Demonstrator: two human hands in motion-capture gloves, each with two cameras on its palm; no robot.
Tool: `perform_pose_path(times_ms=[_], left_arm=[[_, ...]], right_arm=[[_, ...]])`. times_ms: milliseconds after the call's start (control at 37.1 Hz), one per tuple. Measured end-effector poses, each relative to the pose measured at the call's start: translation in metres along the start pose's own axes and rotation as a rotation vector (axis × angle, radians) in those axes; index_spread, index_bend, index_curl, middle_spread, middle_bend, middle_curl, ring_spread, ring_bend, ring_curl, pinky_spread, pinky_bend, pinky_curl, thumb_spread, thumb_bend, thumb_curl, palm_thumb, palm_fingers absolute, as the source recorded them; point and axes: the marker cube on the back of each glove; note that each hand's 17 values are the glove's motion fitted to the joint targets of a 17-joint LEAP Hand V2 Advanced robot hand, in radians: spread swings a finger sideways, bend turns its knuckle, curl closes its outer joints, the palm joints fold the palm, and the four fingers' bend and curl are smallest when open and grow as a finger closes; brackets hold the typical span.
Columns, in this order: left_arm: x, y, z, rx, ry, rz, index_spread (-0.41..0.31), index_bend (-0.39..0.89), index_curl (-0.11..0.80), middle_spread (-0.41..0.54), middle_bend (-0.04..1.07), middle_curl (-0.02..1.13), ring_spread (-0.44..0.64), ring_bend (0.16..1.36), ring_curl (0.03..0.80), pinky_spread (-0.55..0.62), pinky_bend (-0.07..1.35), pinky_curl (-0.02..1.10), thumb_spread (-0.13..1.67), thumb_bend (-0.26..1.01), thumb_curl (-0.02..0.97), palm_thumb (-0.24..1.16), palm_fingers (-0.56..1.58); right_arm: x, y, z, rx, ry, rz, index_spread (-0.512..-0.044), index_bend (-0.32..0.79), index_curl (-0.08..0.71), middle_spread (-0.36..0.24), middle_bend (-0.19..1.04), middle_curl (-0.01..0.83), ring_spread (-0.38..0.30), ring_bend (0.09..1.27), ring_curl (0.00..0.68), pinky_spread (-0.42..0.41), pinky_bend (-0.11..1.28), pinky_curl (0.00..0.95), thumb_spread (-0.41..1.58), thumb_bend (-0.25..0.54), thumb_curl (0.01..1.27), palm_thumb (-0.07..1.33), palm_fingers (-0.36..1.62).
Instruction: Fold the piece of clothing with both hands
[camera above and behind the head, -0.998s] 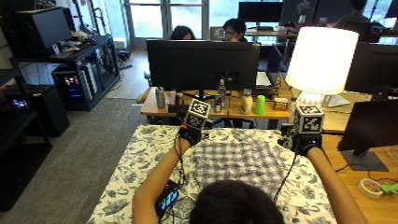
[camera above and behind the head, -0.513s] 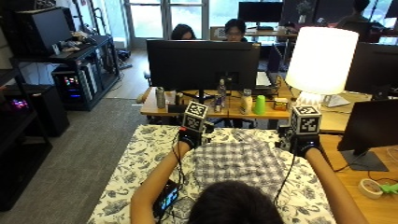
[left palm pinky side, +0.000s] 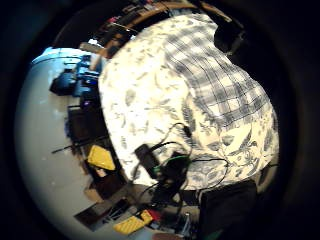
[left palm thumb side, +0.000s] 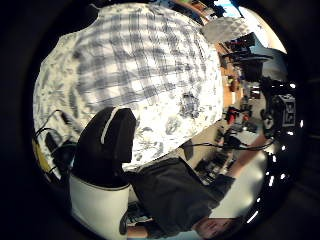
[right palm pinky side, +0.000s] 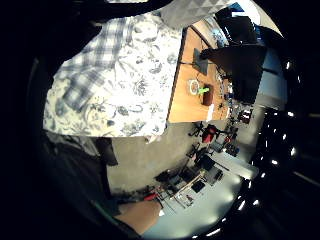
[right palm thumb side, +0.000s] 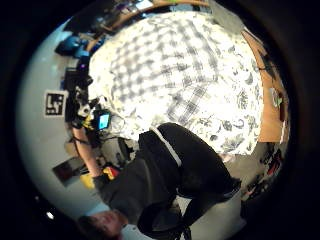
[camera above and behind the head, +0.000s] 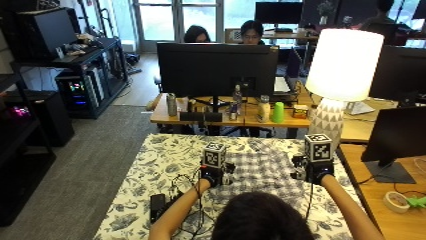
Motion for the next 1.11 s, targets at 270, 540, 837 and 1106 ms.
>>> perform_pose_path(times_ms=[270,540,837,1106], left_arm=[[0.040,0.062,0.057,-0.265,-0.053,0.032,-0.103,0.10,0.352,0.060,0.13,0.23,0.08,0.55,0.302,0.15,0.46,0.35,1.07,-0.05,0.249,0.28,0.33],[0.041,0.050,0.087,-0.301,-0.077,-0.039,-0.060,0.11,0.305,0.144,0.13,0.21,0.19,0.60,0.316,0.22,0.61,0.38,0.95,-0.04,0.251,0.19,0.21],[0.047,0.033,0.076,-0.091,-0.141,0.031,-0.108,0.24,0.350,0.088,0.15,0.22,0.16,0.57,0.295,0.14,0.62,0.37,1.07,0.07,0.305,0.43,0.39],[0.053,0.015,0.070,0.077,-0.202,0.042,-0.214,0.30,0.411,-0.157,0.25,0.31,-0.16,0.47,0.297,-0.24,0.55,0.35,1.13,0.14,0.387,0.64,1.03]], right_arm=[[0.009,-0.014,0.039,-0.076,0.003,-0.016,-0.309,0.07,0.121,0.017,0.30,0.343,0.062,0.64,0.317,0.222,0.67,0.339,1.11,-0.020,0.22,0.29,0.24],[0.016,-0.009,0.053,-0.086,-0.011,-0.006,-0.309,0.06,0.109,0.007,0.34,0.365,0.046,0.66,0.330,0.222,0.66,0.341,1.11,-0.021,0.23,0.29,0.26],[0.024,-0.010,0.072,-0.119,-0.022,0.001,-0.306,0.07,0.104,0.001,0.36,0.381,0.033,0.66,0.339,0.213,0.66,0.346,1.12,-0.018,0.23,0.30,0.27],[0.016,-0.016,0.093,-0.143,0.006,-0.038,-0.303,0.07,0.099,-0.010,0.37,0.390,0.021,0.67,0.346,0.204,0.66,0.348,1.13,-0.018,0.24,0.31,0.29]])
